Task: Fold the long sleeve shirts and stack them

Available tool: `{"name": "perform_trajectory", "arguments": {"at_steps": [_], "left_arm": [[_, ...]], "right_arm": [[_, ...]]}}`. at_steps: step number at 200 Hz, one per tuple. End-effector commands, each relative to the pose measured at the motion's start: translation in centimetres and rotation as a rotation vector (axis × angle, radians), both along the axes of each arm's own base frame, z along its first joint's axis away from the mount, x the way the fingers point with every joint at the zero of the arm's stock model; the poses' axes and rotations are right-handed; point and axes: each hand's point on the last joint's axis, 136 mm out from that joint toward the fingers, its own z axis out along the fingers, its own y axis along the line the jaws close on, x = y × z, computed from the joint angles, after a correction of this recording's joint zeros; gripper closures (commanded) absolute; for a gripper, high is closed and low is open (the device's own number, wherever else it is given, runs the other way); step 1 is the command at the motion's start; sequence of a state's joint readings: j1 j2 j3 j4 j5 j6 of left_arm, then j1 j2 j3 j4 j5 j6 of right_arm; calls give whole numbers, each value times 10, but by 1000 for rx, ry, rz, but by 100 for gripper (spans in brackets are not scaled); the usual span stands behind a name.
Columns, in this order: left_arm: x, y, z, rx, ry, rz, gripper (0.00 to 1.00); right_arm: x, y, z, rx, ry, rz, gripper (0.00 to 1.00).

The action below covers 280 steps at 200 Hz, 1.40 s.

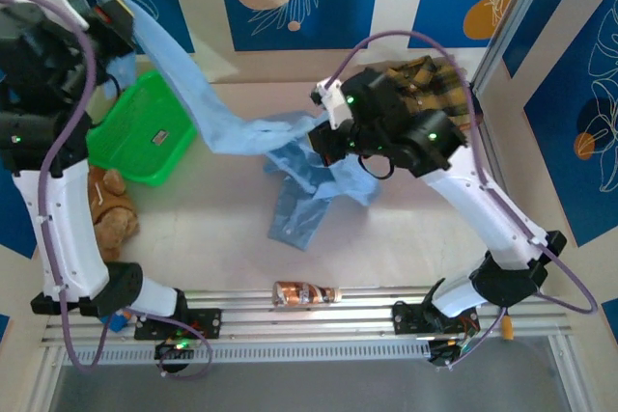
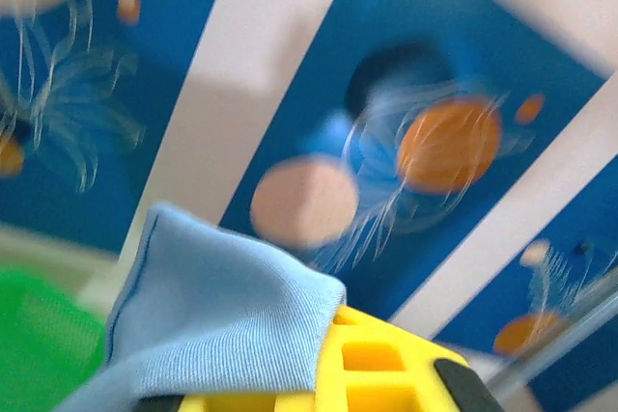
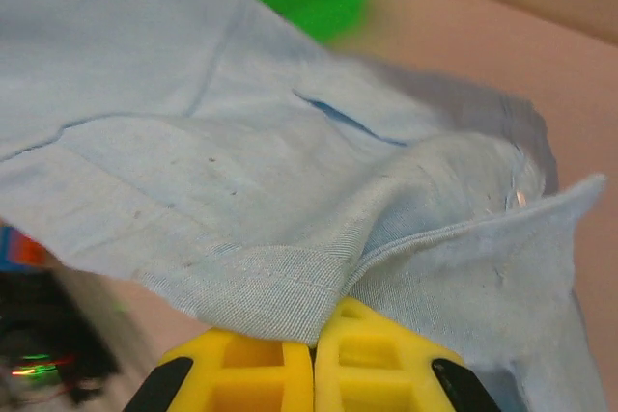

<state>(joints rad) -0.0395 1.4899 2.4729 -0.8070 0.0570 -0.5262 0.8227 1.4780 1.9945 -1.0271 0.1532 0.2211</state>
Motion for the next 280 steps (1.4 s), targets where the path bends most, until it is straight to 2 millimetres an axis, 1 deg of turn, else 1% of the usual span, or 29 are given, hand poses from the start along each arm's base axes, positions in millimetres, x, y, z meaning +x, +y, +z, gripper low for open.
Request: {"name": "perform_trajectory", "arguments": {"at_steps": [1,22,38,48,64,76,87,95,104,111,127,137,141,148,159,164,167,171,181,182,190,196,210,216,227,244,255,265,280], "left_arm": [[-30,25,60,-43,-198,87,100],[-52,54,91,-77,-333,181,100],[-60,72,102,-98,-383,227,100],[-58,81,106,-113,-403,234,100],[-42,90,105,-147,-404,208,100],[-18,90,97,-177,-374,162,100],[10,83,86,-206,-336,86,100],[32,71,75,-211,-299,35,100],[56,45,61,-184,-255,-19,100],[74,20,49,-144,-222,-63,100],[114,-53,12,-75,-134,-200,100],[139,-96,-18,-35,-73,-268,100],[149,-110,-32,-19,-45,-284,100],[168,-131,-56,0,-3,-308,100],[200,-157,-94,12,56,-338,98],[215,-163,-113,5,87,-338,94],[224,-166,-124,-4,107,-336,88],[234,-169,-138,-20,132,-340,68],[255,-172,-170,-58,201,-337,7],[256,-171,-171,-62,207,-335,4],[262,-168,-190,-82,269,-320,0],[260,-166,-196,-78,301,-316,0],[241,-160,-199,-11,358,-291,0],[227,-158,-196,49,370,-284,0],[198,-154,-199,163,423,-271,0],[147,-149,-241,268,608,-301,0],[110,-139,-278,317,755,-293,0],[75,-133,-314,345,882,-303,0],[24,-121,-366,367,1056,-292,0]], "right_arm": [[-55,31,55,192,74,302,94],[-73,46,96,319,108,416,94],[-84,50,124,412,123,487,93],[-86,47,135,458,141,509,93],[-68,35,133,483,185,447,93],[-43,18,117,491,250,353,94],[-14,-6,98,516,318,246,95],[5,-25,81,544,372,180,95],[28,-51,56,563,429,79,96],[39,-65,41,561,454,29,96],[67,-103,-11,547,554,-122,96],[81,-126,-42,560,615,-194,96],[84,-131,-48,562,623,-209,96],[97,-152,-77,558,665,-304,96],[108,-172,-101,555,689,-375,96],[113,-179,-109,554,695,-401,94],[119,-188,-118,548,699,-436,93],[124,-196,-128,535,708,-478,91],[135,-214,-148,498,717,-561,87],[136,-216,-149,496,719,-566,87],[144,-230,-163,476,729,-630,74],[149,-241,-171,473,742,-674,65],[154,-256,-180,483,763,-726,53],[155,-261,-180,473,754,-741,45],[151,-268,-178,431,726,-774,37],[133,-275,-176,358,705,-823,28],[117,-274,-176,318,702,-839,26],[100,-266,-177,281,694,-821,23],[72,-250,-190,196,710,-791,21]]}}
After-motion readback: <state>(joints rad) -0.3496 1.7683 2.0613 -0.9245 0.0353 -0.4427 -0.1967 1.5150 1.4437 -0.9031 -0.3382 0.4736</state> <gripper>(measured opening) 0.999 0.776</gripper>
